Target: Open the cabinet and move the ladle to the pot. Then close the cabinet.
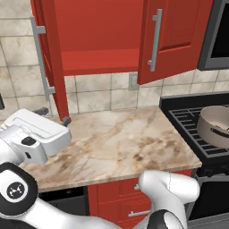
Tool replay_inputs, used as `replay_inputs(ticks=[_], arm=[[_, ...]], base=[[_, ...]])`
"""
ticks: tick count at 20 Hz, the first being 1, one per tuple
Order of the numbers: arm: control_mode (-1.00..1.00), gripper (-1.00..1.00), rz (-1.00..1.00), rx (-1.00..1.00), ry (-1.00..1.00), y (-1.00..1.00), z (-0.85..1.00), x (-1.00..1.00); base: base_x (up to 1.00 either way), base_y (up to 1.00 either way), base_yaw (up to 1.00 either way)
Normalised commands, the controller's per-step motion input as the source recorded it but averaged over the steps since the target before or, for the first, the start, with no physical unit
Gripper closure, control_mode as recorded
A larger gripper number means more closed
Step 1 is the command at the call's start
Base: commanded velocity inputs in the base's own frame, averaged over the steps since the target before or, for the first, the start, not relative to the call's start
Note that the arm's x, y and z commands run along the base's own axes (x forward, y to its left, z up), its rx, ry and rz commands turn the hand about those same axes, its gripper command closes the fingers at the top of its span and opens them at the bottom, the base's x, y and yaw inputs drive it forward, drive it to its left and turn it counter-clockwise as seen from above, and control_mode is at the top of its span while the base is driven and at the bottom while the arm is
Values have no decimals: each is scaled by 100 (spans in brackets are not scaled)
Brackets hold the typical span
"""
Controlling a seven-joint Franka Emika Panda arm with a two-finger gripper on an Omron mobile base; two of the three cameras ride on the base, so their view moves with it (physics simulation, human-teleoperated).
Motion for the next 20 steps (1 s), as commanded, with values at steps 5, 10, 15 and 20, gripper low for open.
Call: replay_inputs(ticks=[5, 10, 15, 20], arm=[[-100, -100, -5, 0, 0, 0, 0, 19], [-100, -100, -4, 0, 0, 0, -5, 22], [-100, -100, -2, 0, 0, 0, -10, 16], [-100, -100, 0, 0, 0, 0, -8, 13]], base=[[0, 0, 0], [0, 0, 0], [0, 0, 0], [0, 0, 0]])
